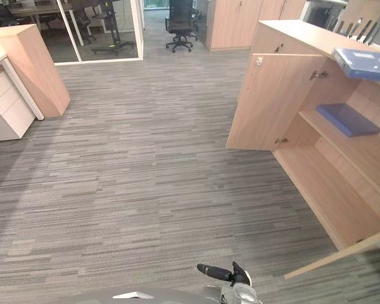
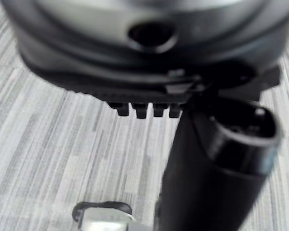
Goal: Walk over to the cabinet, pick up the folder, carry it to the office cabinet, place the folder inside the office cabinet, then close the office cabinet door
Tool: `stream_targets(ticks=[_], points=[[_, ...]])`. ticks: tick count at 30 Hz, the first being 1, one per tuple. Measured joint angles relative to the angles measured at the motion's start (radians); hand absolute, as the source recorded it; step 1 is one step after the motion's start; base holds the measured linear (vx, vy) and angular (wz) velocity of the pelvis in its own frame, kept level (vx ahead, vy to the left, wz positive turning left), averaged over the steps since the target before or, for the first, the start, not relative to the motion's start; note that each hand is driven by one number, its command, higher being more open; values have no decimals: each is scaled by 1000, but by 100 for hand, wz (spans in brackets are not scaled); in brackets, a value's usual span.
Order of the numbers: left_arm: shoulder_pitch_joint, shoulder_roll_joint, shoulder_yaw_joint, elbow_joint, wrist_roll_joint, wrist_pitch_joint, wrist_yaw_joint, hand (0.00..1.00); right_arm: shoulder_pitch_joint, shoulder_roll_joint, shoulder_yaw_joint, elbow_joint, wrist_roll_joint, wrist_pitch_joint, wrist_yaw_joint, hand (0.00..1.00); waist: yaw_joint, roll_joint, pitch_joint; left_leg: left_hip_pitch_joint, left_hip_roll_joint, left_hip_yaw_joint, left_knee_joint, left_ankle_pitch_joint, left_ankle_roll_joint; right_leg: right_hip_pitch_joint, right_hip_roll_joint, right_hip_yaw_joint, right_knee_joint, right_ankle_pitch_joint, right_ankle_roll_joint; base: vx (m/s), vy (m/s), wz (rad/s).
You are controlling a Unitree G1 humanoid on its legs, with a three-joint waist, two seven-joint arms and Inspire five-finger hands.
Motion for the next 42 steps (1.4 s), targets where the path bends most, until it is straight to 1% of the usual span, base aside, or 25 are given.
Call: stream_targets(ticks=[2,3,5,7,9,10,11,12,15,16,19,21,23,26,27,29,31,32,33,35,37,38,39,41,42], points=[[-8,-2,8,-3,-1,-1,0,100,-10,8,-14,-4,1,4,-3,100,-7,4,6,9,27,-17,-17,-4,-19,-25,23,-61,-191,2,13,151,-88,22],[-4,-2,13,-4,-3,-2,1,100,-10,12,-13,-13,1,5,-6,100,-8,5,12,26,50,-19,-28,-10,-33,-32,37,-90,-315,20,32,190,-152,7],[-1,-6,40,-4,-3,-2,1,100,-11,22,-7,-21,2,5,-7,100,-7,5,16,43,82,-12,-30,-27,-60,-38,58,-104,-439,66,42,174,-157,-12],[-1,-4,79,-16,1,-2,5,100,-9,32,33,-40,-1,5,-7,100,-9,-12,27,77,124,6,-25,-62,-110,-48,82,-98,-550,146,45,249,-233,-28],[-6,-3,106,-24,-2,-5,7,100,-6,42,46,-46,0,6,-7,100,-9,-37,30,96,133,13,-21,-90,-140,-48,81,-89,-588,209,39,308,-274,-25],[-19,-4,115,-24,3,-4,8,100,-1,45,45,-51,5,7,-7,100,-10,-45,30,114,152,14,-21,-112,-166,-44,92,-96,-576,288,10,363,-312,-8],[-43,-21,119,-22,7,-3,8,100,1,35,42,-60,6,7,-6,100,-16,-19,23,123,195,6,-34,-119,-174,-44,126,-116,-553,244,-8,365,-315,2],[-51,-32,120,-24,9,-5,8,100,4,32,36,-61,5,6,-6,100,-15,-5,24,131,208,2,-45,-118,-179,-44,140,-125,-540,219,-14,367,-300,13],[-98,-47,125,-33,34,-18,-7,100,3,30,13,-63,6,6,-5,100,-16,10,24,163,266,-77,-40,-101,-194,-41,184,-142,-447,100,-34,380,-295,2],[-107,-46,125,-32,34,-17,-10,100,3,31,7,-56,6,5,-5,100,-17,10,23,163,274,-91,-21,-101,-195,-32,192,-145,-442,85,-36,346,-240,0],[-125,-47,125,-48,32,-19,-19,100,1,30,-3,-29,8,5,-6,100,-17,8,14,103,302,-146,223,-88,-216,46,231,-140,-474,42,-45,286,-181,-9],[-124,-56,127,-54,27,-19,-17,100,12,28,-15,-28,12,4,-6,100,-16,12,11,-29,328,-178,569,-24,-250,123,274,-118,-541,39,-58,288,-112,-31],[-123,-60,131,-58,-9,-20,-16,100,10,24,-28,-2,38,5,-10,100,-11,15,11,-104,342,-153,760,-27,-245,192,296,-88,-586,40,-65,351,-63,-47],[-123,-69,158,-80,-22,-26,-17,100,10,23,-40,30,48,3,-11,100,11,10,13,-206,329,-81,852,-88,-189,290,300,-8,-651,43,-61,308,43,-74],[-123,-68,159,-85,-43,-40,-20,100,6,20,-41,51,48,4,-12,100,25,6,15,-265,305,-81,811,-124,-177,319,286,41,-666,48,-52,251,157,-103],[-124,-67,159,-96,-44,-50,-27,100,4,23,-45,51,49,4,-13,100,38,-2,17,-320,280,-99,714,-144,-178,344,258,93,-677,44,-26,276,245,-103],[-125,-69,150,-101,-41,-63,-31,100,12,25,-52,36,56,4,-15,100,35,5,16,-360,237,-199,411,-98,-191,364,224,170,-671,4,36,297,341,-96],[-125,-72,147,-98,-41,-62,-30,100,18,22,-48,29,55,3,-14,100,37,9,16,-359,235,-221,367,-7,-205,367,219,187,-663,-7,52,321,351,-57],[-129,-52,154,-94,-38,-60,-31,100,24,39,-37,25,56,4,-20,100,33,-17,6,-325,204,-188,340,-24,-198,371,191,230,-661,-8,61,261,268,-34],[-133,-33,156,-93,-33,-62,-21,100,30,54,7,18,55,3,-19,100,37,-56,7,-320,183,-168,357,-35,-198,349,183,268,-666,9,52,293,242,-41],[-143,-28,186,-86,-40,-50,-19,100,29,71,47,6,52,1,-11,100,44,-77,19,-368,130,-247,507,-44,-199,356,157,334,-673,18,47,252,262,-58],[-144,-33,203,-82,-37,-46,-19,100,20,71,46,7,52,-1,-7,100,49,-74,13,-408,93,-327,539,-90,-176,356,133,360,-670,23,59,204,327,-75],[-145,-41,211,-68,-37,-37,-18,100,22,57,46,7,52,3,-7,100,47,-64,0,-367,76,-366,432,-89,-162,352,126,403,-678,27,78,190,341,-88],[-135,-41,209,-61,-36,-34,-11,100,23,64,47,-3,51,2,-6,100,48,-49,-5,-359,80,-321,425,-100,-154,327,113,446,-677,48,81,134,312,-96],[-123,-43,203,-61,-36,-33,-11,100,22,70,47,-24,50,-1,-2,100,43,-48,-13,-358,79,-267,424,-126,-137,295,99,505,-679,75,98,117,325,-107]])
